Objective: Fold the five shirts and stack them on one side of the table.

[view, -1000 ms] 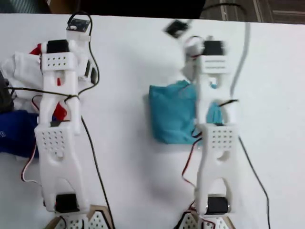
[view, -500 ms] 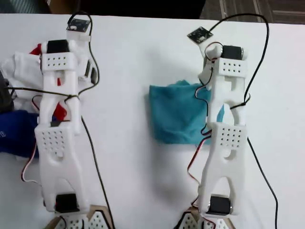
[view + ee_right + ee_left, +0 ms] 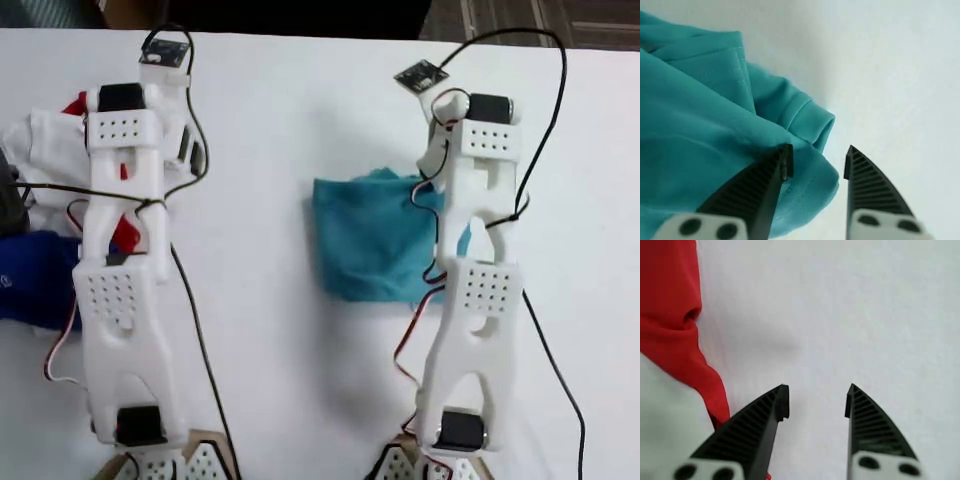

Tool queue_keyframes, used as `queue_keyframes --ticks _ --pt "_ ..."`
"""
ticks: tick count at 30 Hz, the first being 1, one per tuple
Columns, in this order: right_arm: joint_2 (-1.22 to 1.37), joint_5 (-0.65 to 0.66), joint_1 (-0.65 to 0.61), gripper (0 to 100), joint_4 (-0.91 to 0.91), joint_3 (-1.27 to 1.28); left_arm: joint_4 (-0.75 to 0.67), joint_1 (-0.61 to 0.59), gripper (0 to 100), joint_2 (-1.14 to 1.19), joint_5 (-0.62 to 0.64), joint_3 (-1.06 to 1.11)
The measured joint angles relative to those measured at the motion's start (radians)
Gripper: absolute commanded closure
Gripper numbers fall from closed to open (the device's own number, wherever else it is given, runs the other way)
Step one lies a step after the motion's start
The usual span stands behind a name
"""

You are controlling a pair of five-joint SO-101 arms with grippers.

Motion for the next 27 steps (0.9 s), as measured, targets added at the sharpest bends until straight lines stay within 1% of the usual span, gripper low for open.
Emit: queue_keyframes --ticks 7,12,20,22,25,27 --pt "-0.161 -0.005 0.000 82.5 0.000 0.224 0.000 0.000 79 0.000 0.000 0.000" --pt "-0.178 -0.005 0.000 82.5 -0.014 0.368 0.000 0.000 79 0.000 0.000 0.000" --pt "-0.180 -0.005 0.000 82.8 -0.104 0.411 0.000 0.000 79 0.000 0.000 0.000" --pt "-0.180 -0.005 0.000 87.2 -0.104 0.411 0.000 0.000 79 0.000 0.000 0.000" --pt "-0.180 -0.005 0.000 98.8 -0.104 0.411 0.000 0.000 79 0.000 0.000 0.000" --pt "-0.180 -0.005 0.000 96.8 -0.104 0.411 0.000 0.000 79 0.000 0.000 0.000"
